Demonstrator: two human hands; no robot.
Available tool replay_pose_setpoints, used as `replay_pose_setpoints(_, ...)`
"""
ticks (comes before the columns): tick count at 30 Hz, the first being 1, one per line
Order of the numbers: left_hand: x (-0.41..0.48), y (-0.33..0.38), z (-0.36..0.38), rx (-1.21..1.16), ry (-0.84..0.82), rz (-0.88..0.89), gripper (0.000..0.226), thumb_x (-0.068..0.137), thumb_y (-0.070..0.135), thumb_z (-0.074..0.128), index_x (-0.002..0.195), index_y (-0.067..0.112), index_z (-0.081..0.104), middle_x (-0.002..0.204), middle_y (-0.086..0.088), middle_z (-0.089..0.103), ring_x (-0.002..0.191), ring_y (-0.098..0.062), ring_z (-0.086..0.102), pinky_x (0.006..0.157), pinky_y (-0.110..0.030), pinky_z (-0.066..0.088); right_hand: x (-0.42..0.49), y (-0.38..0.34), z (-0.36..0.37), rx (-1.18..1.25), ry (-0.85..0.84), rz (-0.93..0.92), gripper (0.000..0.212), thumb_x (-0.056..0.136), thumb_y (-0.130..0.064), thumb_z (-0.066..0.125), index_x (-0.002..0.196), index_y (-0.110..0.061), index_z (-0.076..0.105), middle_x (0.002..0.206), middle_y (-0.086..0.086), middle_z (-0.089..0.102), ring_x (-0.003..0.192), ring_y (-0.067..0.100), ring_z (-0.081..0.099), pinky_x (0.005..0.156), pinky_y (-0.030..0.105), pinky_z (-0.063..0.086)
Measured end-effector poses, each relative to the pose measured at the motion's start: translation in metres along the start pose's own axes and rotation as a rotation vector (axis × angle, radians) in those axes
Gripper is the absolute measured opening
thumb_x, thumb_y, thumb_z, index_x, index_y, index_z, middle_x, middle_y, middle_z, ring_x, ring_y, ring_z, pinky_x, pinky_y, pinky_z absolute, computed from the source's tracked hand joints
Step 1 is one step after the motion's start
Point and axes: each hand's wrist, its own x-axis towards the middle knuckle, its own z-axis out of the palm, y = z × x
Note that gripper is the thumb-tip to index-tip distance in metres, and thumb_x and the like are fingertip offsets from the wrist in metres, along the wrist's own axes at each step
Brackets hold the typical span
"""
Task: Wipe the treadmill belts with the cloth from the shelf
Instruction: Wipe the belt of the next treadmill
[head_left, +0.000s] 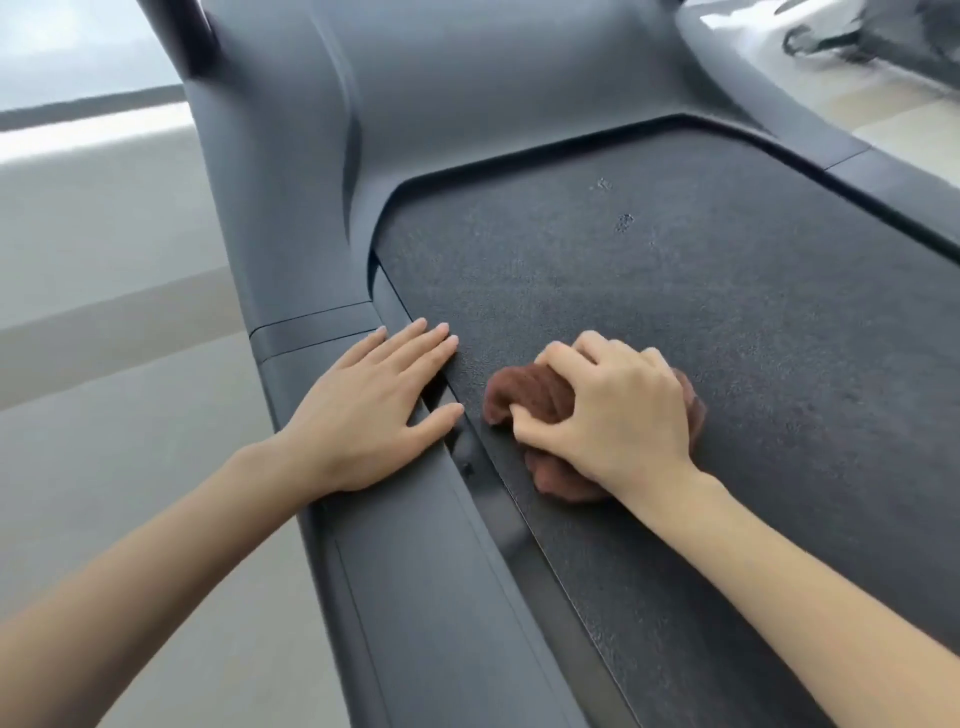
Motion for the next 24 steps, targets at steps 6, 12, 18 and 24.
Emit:
replay_pose_setpoints(6, 0.045, -0.044, -0.001, 0.006, -0.005, 0.022, 0.090, 0.076, 0.072, 0.003, 0.152, 0.023, 0.009, 0.158, 0.008, 0.009, 0.144, -0.005, -0.001, 0.118, -0.028, -0.002, 0.086, -0.004, 0.028, -0.051, -0.190, 0.126, 0.048, 0.078, -0.061, 0.056, 0.113, -0.028, 0.060, 0.105, 0.004, 0.062, 0.100, 0.028, 0.059, 0.083, 0.037, 0.037)
replay_pose_setpoints(12, 0.074, -0.089, -0.006, 0.102, -0.025, 0.095, 0.096, 0.071, 0.074, -0.002, 0.151, 0.024, 0.016, 0.158, 0.007, 0.010, 0.145, -0.007, 0.000, 0.118, -0.030, -0.003, 0.047, -0.018, 0.035, -0.138, 0.128, 0.163, 0.039, 0.069, -0.056, 0.052, 0.084, -0.023, 0.065, 0.076, 0.004, 0.056, 0.070, 0.029, 0.057, 0.067, 0.038, 0.039)
replay_pose_setpoints(18, 0.069, -0.083, -0.009, 0.051, -0.027, 0.119, 0.088, 0.077, 0.067, 0.007, 0.151, 0.021, 0.018, 0.159, 0.005, 0.011, 0.145, -0.007, 0.003, 0.117, -0.032, -0.005, -0.022, -0.052, -0.004, -0.078, 0.035, 0.232, 0.034, 0.067, -0.054, 0.055, 0.083, -0.025, 0.065, 0.076, -0.003, 0.056, 0.069, 0.023, 0.055, 0.070, 0.036, 0.041)
replay_pose_setpoints(24, 0.068, -0.083, -0.011, 0.045, -0.042, 0.125, 0.060, 0.098, 0.042, 0.023, 0.152, 0.018, 0.013, 0.160, 0.001, 0.007, 0.146, -0.011, 0.001, 0.117, -0.035, -0.006, -0.003, -0.057, 0.000, -0.055, -0.070, 0.392, 0.044, 0.061, -0.065, 0.046, 0.084, -0.033, 0.063, 0.076, -0.010, 0.055, 0.080, 0.019, 0.061, 0.071, 0.035, 0.041)
